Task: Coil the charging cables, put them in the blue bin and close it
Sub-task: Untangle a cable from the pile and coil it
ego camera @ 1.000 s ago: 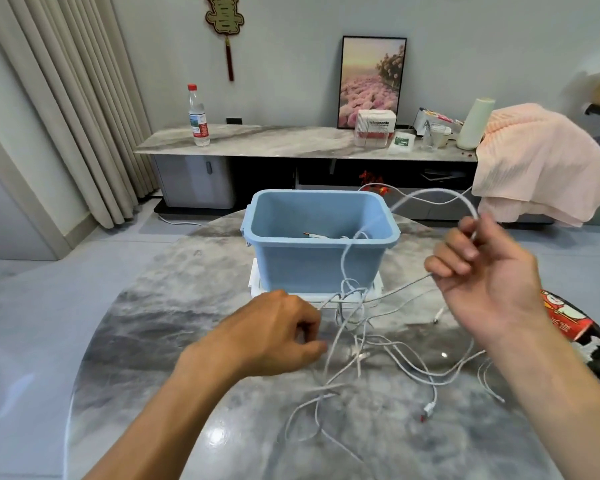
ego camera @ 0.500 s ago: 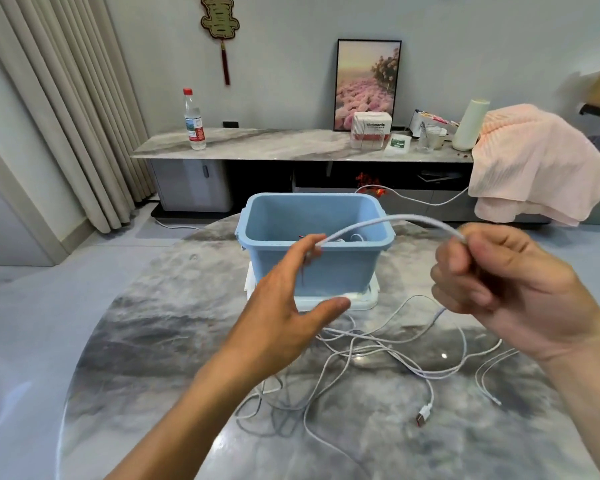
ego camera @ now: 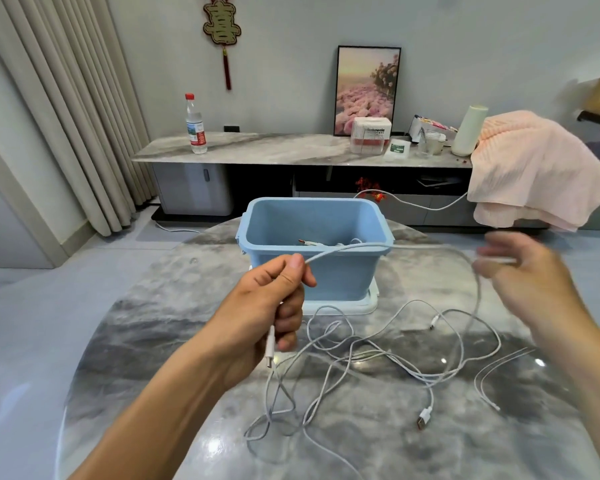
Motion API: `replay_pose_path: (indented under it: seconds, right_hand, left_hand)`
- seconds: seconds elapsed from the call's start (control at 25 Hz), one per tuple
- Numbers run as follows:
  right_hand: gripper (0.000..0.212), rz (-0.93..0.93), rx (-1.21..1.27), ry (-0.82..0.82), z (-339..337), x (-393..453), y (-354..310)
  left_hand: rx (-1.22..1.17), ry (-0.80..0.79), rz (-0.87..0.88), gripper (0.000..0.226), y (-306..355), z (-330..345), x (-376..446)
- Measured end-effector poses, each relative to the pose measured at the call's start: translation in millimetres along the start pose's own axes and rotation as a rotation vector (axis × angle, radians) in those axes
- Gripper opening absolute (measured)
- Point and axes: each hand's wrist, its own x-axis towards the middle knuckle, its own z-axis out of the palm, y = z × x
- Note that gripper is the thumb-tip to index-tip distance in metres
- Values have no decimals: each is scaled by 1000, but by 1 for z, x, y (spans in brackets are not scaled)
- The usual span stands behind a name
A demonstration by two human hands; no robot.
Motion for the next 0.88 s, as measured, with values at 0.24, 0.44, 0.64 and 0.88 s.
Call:
replay_pose_path:
  seconds: [0.24, 0.44, 0.64, 0.88]
  right_hand:
    - [28, -406, 100, -661, 56, -66, -50]
    - [26, -376, 387, -556, 65, -62, -53]
    - [26, -391, 460, -478, 77, -64, -52]
    - [24, -389, 112, -539, 120, -93, -33]
  left_hand:
    - [56, 35, 106, 31, -4, 11, -5]
    - [-54, -302, -132, 46, 1, 1, -6]
    - [-327, -682, -214, 35, -1, 10, -14]
    - [-750, -319, 53, 33, 4, -8, -4]
